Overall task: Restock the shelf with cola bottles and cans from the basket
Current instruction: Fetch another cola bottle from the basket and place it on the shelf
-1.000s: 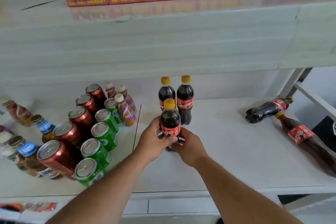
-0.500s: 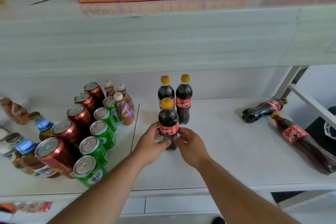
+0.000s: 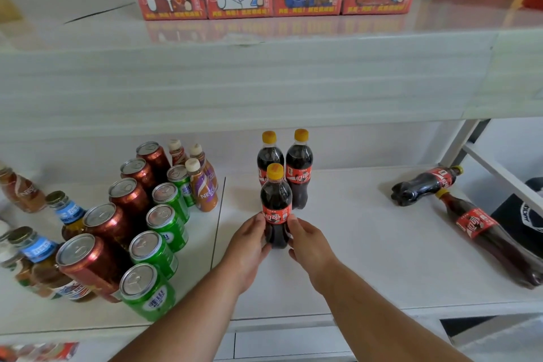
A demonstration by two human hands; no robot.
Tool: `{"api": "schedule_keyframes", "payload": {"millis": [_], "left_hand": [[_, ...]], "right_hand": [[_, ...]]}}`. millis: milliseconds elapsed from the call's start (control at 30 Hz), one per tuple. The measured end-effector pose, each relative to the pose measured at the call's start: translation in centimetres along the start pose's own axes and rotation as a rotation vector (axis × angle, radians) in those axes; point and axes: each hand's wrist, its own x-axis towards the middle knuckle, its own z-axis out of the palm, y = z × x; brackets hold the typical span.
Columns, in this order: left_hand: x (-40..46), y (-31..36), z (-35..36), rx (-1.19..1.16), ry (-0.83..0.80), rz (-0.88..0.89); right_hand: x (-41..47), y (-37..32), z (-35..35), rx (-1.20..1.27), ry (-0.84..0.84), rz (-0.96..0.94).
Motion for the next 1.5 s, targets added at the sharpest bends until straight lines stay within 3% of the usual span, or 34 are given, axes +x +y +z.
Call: {"api": "schedule_keyframes", "payload": {"millis": [1267, 1367, 1500], "left_hand": [[2.3, 1.2, -0.2, 0.120, 0.104, 0.035], [0.8, 1.5, -0.7, 0.260, 0.165, 0.033], [-2.1, 1.7, -2.1, 0.689, 0.192, 0.093]], "right_hand": [[2.8, -1.7, 0.5, -0.092, 0.001, 0.068], [1.6, -1.2, 0.6, -0.145, 0.006, 0.113], [-0.7, -0.6, 0.6, -0.325, -0.018, 0.060]]}}
